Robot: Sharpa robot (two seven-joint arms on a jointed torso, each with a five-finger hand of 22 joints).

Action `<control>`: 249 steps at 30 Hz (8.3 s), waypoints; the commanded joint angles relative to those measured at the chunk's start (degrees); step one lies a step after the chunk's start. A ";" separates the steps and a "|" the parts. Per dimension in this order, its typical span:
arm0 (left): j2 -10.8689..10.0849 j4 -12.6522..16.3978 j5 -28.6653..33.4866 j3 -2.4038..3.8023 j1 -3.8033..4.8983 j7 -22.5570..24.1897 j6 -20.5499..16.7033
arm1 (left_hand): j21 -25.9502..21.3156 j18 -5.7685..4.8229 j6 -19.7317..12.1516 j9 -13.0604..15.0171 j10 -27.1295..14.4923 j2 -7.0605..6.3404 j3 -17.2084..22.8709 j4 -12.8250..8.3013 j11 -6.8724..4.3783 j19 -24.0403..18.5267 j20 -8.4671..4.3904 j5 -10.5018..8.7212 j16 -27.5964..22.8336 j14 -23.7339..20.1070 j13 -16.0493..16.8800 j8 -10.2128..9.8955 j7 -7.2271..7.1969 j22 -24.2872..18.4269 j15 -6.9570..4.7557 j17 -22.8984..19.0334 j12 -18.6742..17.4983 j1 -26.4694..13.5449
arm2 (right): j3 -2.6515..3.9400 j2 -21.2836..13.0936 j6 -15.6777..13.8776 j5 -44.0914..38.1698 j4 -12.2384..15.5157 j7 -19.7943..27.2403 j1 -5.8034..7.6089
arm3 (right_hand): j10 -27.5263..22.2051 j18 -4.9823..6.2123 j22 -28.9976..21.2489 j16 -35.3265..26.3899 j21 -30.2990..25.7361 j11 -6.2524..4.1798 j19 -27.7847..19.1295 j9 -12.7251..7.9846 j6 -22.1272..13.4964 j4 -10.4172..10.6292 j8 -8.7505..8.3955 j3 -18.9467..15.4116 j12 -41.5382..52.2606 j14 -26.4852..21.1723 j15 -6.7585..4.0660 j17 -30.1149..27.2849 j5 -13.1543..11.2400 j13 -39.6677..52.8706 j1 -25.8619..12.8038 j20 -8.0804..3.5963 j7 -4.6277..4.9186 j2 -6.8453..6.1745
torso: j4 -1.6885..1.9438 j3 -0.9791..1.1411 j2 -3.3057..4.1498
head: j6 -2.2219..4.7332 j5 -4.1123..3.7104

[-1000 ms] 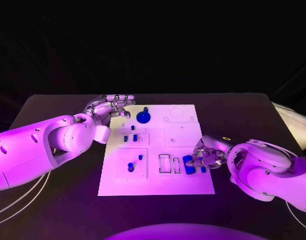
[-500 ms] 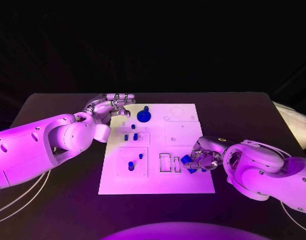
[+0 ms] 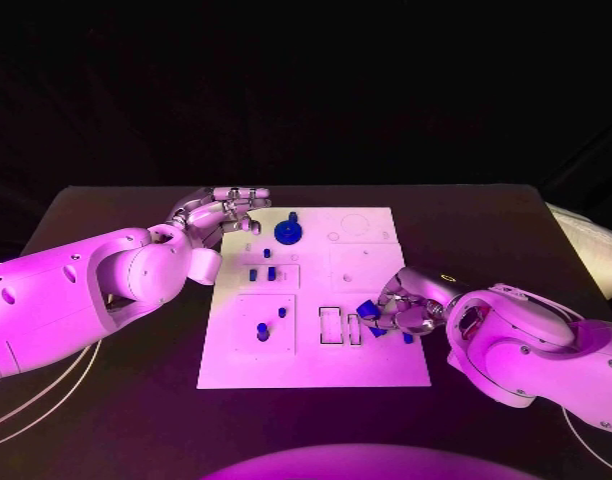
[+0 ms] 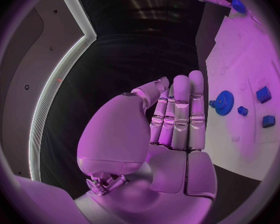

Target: Assemble the parts on the task board

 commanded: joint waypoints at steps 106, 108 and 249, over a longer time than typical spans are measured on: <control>-0.01 -0.18 -0.22 0.00 -0.33 -0.13 1.46 | -0.32 0.72 -0.47 -0.12 -0.51 0.49 -0.55 -0.09 0.07 0.08 -0.15 0.24 -0.26 -0.58 -0.10 0.32 -0.04 -0.15 -0.01 -0.20 0.54 0.00 | 0.02 -3.92 10.49 -8.23 -0.04 -1.66 1.33 | -1.73 -0.72 1.13 -1.41 0.43 0.12 -0.38 8.71 -0.68 -7.12 -1.95 -6.49 -11.84 2.75 -0.05 -1.38 -8.30 -3.86 3.79 0.09 -0.05 3.41 | 0.01 -0.04 0.02 | 0.05 -1.04; -0.02 -0.18 -0.22 0.00 -0.36 -0.12 1.47 | -0.32 0.72 -0.47 -0.12 -0.51 0.49 -0.55 -0.09 0.07 0.08 -0.15 0.24 -0.26 -0.58 -0.10 0.32 -0.04 -0.15 -0.01 -0.20 0.54 0.00 | 0.02 -3.83 10.92 -8.96 -0.24 -1.91 1.19 | -1.73 -0.71 1.11 -1.44 0.41 0.11 -0.39 8.72 -0.56 -6.83 -2.02 -6.61 -12.00 2.75 -0.06 -1.40 -8.43 -3.95 3.47 0.08 -0.07 3.33 | 0.04 -0.08 0.01 | 0.06 -1.11; -0.19 -0.53 -0.24 -0.01 -1.09 -0.35 1.90 | -0.47 0.72 -0.69 -0.15 -0.88 0.57 -0.78 -0.23 0.12 0.06 -0.12 0.25 -0.24 -0.69 -0.18 0.46 0.01 -0.25 0.02 -0.46 0.94 -0.07 | -0.21 -5.11 18.74 -20.02 1.54 -2.52 -0.75 | -0.03 -1.09 3.35 -0.94 1.12 -0.73 0.28 11.35 2.48 -8.38 -4.18 -4.13 -12.22 3.07 -0.71 0.70 -15.74 -1.39 11.44 -0.46 -0.99 2.37 | -0.01 -0.02 0.06 | -0.37 -2.23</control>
